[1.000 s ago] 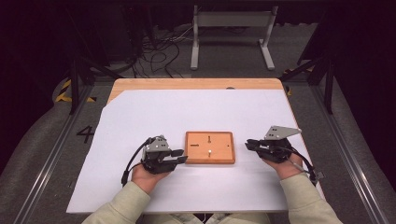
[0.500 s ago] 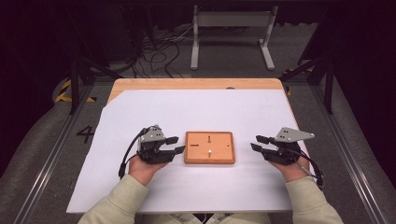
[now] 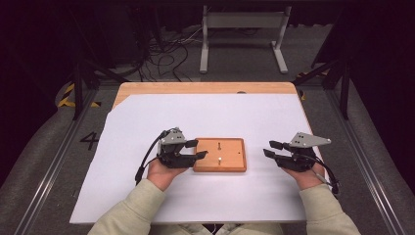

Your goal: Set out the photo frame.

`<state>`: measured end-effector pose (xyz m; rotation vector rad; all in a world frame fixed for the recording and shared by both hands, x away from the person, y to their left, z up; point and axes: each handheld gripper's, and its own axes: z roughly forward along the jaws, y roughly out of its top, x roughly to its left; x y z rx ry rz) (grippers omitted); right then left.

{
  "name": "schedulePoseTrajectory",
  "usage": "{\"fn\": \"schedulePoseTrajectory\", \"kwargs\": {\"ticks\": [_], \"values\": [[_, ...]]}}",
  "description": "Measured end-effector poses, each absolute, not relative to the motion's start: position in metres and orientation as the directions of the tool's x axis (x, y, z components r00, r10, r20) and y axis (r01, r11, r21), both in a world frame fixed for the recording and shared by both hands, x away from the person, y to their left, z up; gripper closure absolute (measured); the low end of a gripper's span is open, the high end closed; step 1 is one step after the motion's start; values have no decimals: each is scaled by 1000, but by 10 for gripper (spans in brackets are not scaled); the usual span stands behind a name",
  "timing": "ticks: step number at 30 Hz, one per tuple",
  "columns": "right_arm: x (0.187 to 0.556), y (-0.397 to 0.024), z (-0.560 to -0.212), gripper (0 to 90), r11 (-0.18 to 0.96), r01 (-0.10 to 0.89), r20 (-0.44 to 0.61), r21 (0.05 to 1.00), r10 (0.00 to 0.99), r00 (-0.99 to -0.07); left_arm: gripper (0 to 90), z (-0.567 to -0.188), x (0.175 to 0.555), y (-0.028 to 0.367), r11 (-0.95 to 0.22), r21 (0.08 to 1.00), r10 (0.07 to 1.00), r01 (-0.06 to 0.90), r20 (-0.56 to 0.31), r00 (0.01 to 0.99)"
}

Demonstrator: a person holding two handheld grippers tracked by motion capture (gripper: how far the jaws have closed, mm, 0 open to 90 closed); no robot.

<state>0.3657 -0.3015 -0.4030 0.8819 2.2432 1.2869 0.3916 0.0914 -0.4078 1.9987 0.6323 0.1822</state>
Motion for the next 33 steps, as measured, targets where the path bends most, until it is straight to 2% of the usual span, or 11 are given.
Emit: {"fn": "schedulePoseTrajectory", "kwargs": {"ticks": [9, 13, 21, 33], "values": [[366, -301, -404, 574, 368, 327, -26, 870, 698, -716, 506, -416, 391, 70, -382, 854, 456, 354, -159, 876], [366, -301, -404, 573, 364, 327, -22, 872, 697, -716, 492, -421, 391, 61, -394, 844, 423, 364, -185, 887], [365, -302, -404, 566, 360, 330, -17, 872, 697, -716, 533, -430, 390, 46, -427, 846, 406, 319, -136, 904], [361, -305, -405, 563, 354, 338, -9, 872, 703, -711, 707, -445, 394, 32, -485, 817, 388, 311, -117, 914]]}}
